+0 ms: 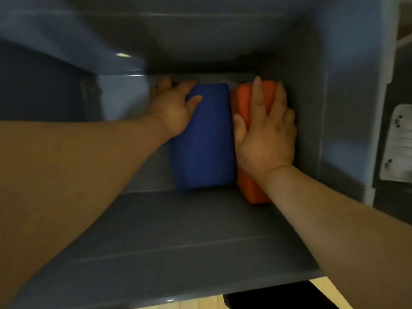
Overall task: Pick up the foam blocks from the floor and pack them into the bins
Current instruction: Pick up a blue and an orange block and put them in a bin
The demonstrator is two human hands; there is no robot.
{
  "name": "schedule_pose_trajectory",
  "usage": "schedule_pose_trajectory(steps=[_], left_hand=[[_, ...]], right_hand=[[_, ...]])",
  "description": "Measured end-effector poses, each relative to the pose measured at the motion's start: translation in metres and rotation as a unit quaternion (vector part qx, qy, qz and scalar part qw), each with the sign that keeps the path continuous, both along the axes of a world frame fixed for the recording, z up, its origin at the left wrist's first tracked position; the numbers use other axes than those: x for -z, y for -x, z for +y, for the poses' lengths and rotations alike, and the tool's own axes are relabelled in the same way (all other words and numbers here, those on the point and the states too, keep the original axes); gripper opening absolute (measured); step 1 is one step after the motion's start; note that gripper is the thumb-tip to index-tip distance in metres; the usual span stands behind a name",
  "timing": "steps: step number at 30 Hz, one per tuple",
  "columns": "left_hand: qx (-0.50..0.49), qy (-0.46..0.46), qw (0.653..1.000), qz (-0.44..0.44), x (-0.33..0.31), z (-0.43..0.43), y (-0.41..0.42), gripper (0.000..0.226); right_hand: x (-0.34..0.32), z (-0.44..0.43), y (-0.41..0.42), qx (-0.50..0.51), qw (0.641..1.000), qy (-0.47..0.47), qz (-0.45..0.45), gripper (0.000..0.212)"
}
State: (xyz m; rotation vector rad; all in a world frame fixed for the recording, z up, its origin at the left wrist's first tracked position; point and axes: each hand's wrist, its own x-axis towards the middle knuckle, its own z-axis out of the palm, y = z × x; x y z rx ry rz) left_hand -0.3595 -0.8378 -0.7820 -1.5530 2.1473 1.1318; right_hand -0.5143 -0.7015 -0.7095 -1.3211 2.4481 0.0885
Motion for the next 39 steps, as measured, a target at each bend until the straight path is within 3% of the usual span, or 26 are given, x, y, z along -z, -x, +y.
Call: schedule_pose_trajectory(steps=[5,10,13,18,21,24,29,39], left_hand=[[0.048,-0.033,0.997,-0.045,-0.053,0.025,-0.010,0.083],[0.070,-0.015,0.993,-0.092,-0.181,0.061,-0.063,0.089],[0.063,-0.001,0.990,-0.127,-0.286,0.071,-0.095,0.091],[0.096,0.012,0.987,-0.131,-0.511,0.071,-0.129,0.086],[0.113,0.071,0.985,-0.110,-0.631,0.069,-0.149,0.087],[0.136,0.144,0.975,-0.099,-0.711,0.061,-0.164,0.090],[0.159,0.225,0.957,-0.087,-0.777,0.065,-0.179,0.092],[0.072,0.254,0.960,-0.090,-0.801,0.104,-0.120,0.092]], right_hand=[[-0.020,-0.003,0.006,-0.005,0.998,-0.057,-0.039,0.080],[-0.114,0.000,-0.003,-0.053,0.988,-0.130,-0.057,0.086],[-0.212,0.004,-0.027,-0.066,0.984,-0.151,-0.063,0.087],[-0.439,-0.001,-0.063,-0.027,0.985,-0.148,-0.088,0.086],[-0.566,-0.001,-0.082,0.027,0.986,-0.092,-0.136,0.082],[-0.652,0.009,-0.091,0.025,0.992,-0.037,-0.120,0.083],[-0.703,0.043,-0.092,0.009,0.998,-0.027,-0.056,0.088],[-0.734,0.056,-0.009,-0.074,0.995,-0.037,-0.049,0.093]])
